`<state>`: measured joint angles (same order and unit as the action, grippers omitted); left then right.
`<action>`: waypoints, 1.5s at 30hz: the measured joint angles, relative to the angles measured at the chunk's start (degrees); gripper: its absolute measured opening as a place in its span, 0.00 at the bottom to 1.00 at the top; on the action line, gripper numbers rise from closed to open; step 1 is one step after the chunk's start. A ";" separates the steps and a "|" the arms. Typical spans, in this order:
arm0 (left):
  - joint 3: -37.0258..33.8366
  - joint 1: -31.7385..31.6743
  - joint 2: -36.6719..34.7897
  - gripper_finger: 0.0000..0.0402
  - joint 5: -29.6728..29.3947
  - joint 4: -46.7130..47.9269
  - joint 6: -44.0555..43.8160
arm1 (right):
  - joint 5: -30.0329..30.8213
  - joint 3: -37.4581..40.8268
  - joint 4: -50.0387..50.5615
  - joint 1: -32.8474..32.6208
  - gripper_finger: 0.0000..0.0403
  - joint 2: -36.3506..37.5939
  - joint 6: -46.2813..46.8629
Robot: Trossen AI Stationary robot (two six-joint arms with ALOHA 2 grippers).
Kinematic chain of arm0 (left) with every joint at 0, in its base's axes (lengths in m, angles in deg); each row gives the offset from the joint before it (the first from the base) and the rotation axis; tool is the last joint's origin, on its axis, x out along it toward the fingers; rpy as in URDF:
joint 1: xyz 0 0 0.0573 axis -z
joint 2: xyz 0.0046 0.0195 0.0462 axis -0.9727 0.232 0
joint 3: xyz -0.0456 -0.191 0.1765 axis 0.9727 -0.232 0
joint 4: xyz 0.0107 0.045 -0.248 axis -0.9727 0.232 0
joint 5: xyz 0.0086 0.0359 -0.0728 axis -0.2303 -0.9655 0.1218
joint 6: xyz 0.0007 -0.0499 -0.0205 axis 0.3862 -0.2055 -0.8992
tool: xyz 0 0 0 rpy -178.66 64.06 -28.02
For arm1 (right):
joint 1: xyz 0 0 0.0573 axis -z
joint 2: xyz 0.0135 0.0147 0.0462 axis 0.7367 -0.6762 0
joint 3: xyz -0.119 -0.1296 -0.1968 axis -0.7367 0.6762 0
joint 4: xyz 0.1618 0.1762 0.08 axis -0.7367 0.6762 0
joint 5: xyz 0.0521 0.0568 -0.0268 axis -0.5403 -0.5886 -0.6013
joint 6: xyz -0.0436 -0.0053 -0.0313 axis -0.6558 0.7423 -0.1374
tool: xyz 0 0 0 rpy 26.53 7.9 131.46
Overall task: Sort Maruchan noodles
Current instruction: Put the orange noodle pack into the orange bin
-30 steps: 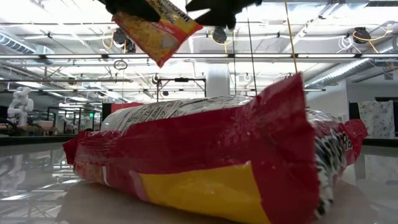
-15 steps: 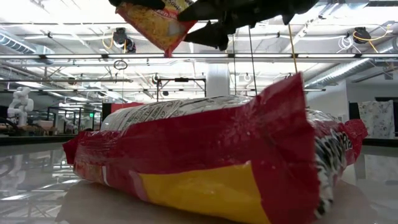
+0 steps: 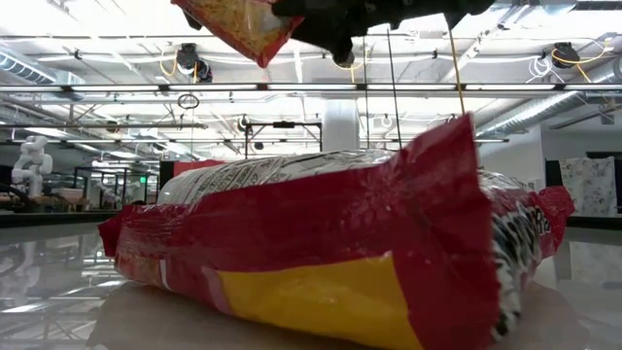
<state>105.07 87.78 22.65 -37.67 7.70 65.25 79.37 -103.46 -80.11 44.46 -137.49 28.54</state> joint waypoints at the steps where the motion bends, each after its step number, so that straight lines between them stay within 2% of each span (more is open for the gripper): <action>1: 0.00 0.38 0.00 0.32 0.04 0.01 -0.48 | 0.04 0.00 -0.05 -0.44 0.41 0.00 -0.06; 8: 0.00 3.34 0.24 0.32 -0.17 -1.71 -0.86 | 0.45 0.00 -0.52 -2.73 0.28 0.02 1.25; 19: 0.00 5.88 0.79 0.32 -1.90 -2.22 -3.01 | 0.91 -0.06 0.20 -3.89 0.28 0.04 2.74; 22: 0.00 7.00 0.81 0.33 -4.10 -2.21 -3.00 | 1.78 -0.07 0.56 -3.89 0.28 0.04 1.99; 25: 0.00 7.76 0.78 0.38 -6.80 -1.59 -2.99 | 2.12 -0.07 1.40 -3.59 0.28 0.04 0.82; 33: 0.00 7.57 -0.07 0.61 -11.30 -1.55 -1.36 | 2.59 -0.04 2.48 -1.83 0.28 0.00 -0.74; 45: 0.02 6.59 -5.86 0.65 -17.78 2.62 3.41 | 2.28 -0.01 6.67 5.09 0.28 0.00 -3.13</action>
<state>105.09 94.37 16.79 -55.45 10.33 68.66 81.65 -103.47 -73.44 49.55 -137.49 25.40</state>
